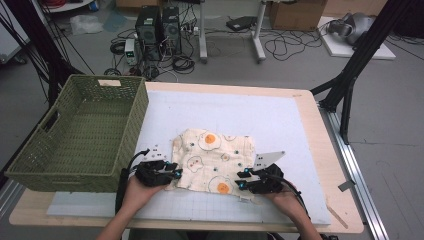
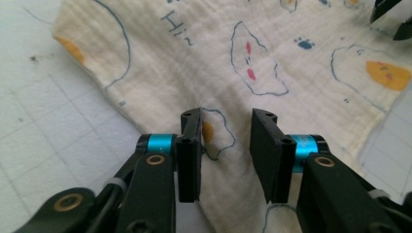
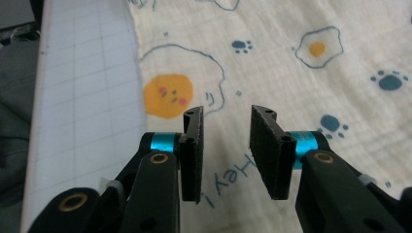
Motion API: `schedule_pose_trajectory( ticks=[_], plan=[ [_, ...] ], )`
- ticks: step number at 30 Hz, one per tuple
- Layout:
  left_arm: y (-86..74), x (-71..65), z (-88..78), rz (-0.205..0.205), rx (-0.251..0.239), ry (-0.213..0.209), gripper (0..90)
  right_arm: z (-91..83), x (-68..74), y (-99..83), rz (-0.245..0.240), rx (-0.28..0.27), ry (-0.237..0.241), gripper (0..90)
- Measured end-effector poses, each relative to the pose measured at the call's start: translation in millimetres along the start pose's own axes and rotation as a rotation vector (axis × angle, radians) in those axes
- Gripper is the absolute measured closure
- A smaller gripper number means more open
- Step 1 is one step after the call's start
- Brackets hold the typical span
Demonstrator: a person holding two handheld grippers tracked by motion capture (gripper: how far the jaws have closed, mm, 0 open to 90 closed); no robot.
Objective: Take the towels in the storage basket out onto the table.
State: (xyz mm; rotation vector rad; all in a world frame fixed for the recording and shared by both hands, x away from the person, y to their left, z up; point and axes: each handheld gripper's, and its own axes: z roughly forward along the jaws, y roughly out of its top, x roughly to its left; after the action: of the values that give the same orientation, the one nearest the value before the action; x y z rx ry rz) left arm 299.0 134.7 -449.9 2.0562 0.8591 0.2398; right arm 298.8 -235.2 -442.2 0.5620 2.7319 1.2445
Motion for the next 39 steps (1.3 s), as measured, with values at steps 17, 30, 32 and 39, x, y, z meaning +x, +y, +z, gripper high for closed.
schedule_pose_trajectory(
  ticks=[17,30,32,39],
  plan=[
    [0.4,-7.2,-15.9,0.043,-0.017,-0.008,87.7,-4.2,6.0,0.1,-0.023,-0.013,0.036,88.5],
    [-12.4,-25.7,-39.0,0.068,-0.02,-0.061,87.6,-28.7,34.6,-2.6,-0.054,-0.061,0.07,88.5],
    [-12.1,-26.7,-40.4,0.072,-0.024,-0.069,87.0,-29.7,37.3,-3.7,-0.062,-0.06,0.084,87.8],
    [-0.9,-14.4,-33.6,0.04,-0.068,-0.048,73.3,-30.1,25.0,2.1,-0.041,-0.078,0.049,73.5]
  ],
)
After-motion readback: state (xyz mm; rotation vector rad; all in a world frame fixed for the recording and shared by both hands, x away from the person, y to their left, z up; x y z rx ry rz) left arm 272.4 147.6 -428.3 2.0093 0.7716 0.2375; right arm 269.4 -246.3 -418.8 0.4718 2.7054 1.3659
